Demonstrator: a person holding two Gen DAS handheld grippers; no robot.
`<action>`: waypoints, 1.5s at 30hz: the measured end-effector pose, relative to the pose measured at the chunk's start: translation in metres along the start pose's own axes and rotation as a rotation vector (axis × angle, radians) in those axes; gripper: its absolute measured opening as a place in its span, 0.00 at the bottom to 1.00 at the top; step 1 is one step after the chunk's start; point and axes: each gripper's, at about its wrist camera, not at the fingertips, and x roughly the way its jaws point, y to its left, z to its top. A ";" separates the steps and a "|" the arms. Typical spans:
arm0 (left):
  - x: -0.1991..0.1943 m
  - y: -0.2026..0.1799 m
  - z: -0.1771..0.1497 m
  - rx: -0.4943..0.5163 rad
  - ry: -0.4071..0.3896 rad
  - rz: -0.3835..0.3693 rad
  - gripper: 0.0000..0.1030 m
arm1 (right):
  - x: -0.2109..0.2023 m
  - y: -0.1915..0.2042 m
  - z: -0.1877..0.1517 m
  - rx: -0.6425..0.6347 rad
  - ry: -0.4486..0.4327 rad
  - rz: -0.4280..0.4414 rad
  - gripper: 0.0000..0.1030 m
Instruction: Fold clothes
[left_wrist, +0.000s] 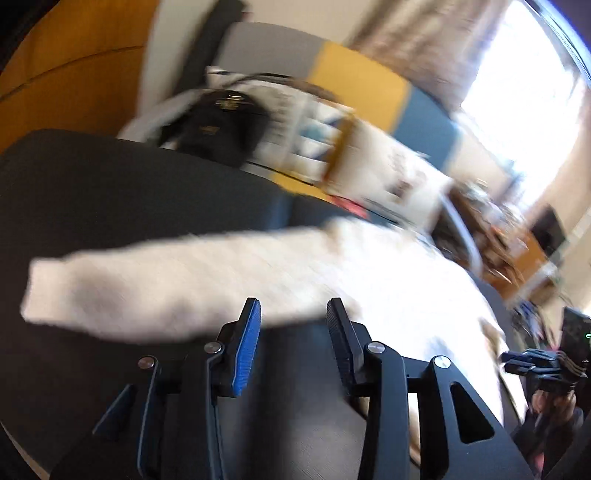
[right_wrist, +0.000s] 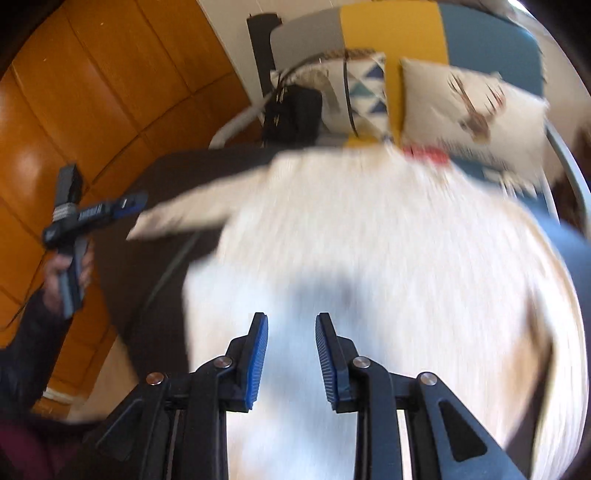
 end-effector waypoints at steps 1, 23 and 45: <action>-0.004 -0.013 -0.015 0.031 0.029 -0.029 0.40 | -0.011 0.003 -0.025 -0.019 0.024 -0.016 0.26; -0.049 -0.117 -0.160 0.186 0.314 -0.326 0.44 | 0.043 -0.001 -0.112 0.341 -0.109 0.001 0.28; -0.030 -0.089 -0.131 0.062 0.318 -0.301 0.47 | 0.029 -0.020 -0.111 0.266 -0.080 0.073 0.28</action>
